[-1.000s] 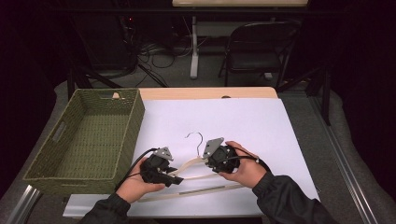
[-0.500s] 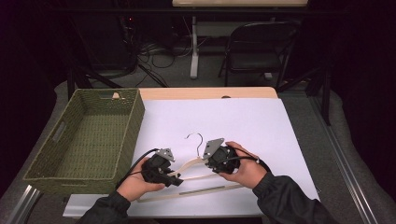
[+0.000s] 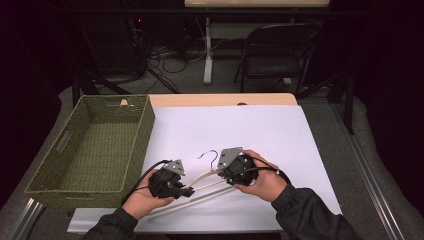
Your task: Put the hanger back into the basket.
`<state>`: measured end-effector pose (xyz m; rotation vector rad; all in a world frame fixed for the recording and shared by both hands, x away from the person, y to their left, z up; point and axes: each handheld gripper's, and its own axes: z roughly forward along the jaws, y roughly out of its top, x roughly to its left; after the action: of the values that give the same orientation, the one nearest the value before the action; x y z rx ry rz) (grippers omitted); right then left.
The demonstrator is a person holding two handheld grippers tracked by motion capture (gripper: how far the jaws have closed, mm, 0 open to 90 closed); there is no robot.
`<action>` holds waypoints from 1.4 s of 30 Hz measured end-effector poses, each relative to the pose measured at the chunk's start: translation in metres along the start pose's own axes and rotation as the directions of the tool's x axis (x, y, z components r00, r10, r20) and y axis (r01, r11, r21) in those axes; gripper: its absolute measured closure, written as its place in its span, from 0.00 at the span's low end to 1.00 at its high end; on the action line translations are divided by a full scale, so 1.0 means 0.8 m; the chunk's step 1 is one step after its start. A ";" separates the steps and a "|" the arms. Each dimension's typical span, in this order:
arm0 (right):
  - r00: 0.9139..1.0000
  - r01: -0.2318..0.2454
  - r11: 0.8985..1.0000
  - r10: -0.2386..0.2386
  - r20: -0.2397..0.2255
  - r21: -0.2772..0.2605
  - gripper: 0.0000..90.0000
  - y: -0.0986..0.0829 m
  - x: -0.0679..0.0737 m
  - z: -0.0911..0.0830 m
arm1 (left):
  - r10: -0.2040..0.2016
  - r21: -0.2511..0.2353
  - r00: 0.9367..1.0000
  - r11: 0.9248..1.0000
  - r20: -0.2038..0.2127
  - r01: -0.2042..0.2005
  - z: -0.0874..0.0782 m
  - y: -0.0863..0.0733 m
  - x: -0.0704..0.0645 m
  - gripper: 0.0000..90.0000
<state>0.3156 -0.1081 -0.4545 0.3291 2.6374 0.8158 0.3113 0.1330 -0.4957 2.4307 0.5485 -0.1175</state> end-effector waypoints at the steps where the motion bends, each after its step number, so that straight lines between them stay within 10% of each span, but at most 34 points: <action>1: 1.000 -0.012 1.000 0.012 -0.002 -0.009 0.72 0.000 0.000 -0.001 | -0.001 -0.012 1.000 1.000 0.009 0.001 -0.001 0.000 -0.002 0.97; 11: 0.997 -0.074 0.994 0.074 -0.012 -0.079 0.59 -0.010 -0.011 -0.024 | -0.040 -0.101 0.998 0.994 -0.042 0.035 -0.023 -0.009 -0.013 0.97; 25: 0.973 -0.226 0.960 0.231 0.015 -0.164 0.55 -0.060 -0.043 -0.068 | -0.113 -0.205 0.983 0.975 -0.146 0.081 -0.110 -0.026 -0.035 0.97; 37: 0.935 -0.340 0.932 0.349 0.060 -0.124 0.50 -0.109 -0.057 -0.066 | -0.144 -0.252 0.961 0.964 -0.234 0.083 -0.199 -0.032 -0.013 0.97; 42: 0.921 -0.376 0.919 0.385 0.064 -0.119 0.49 -0.123 -0.063 -0.060 | -0.176 -0.268 0.943 0.958 -0.283 0.099 -0.235 -0.041 0.013 0.97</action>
<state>0.3309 -0.2278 -0.4610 0.8496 2.4711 1.0282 0.2975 0.2736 -0.3674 2.1719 0.8205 0.2595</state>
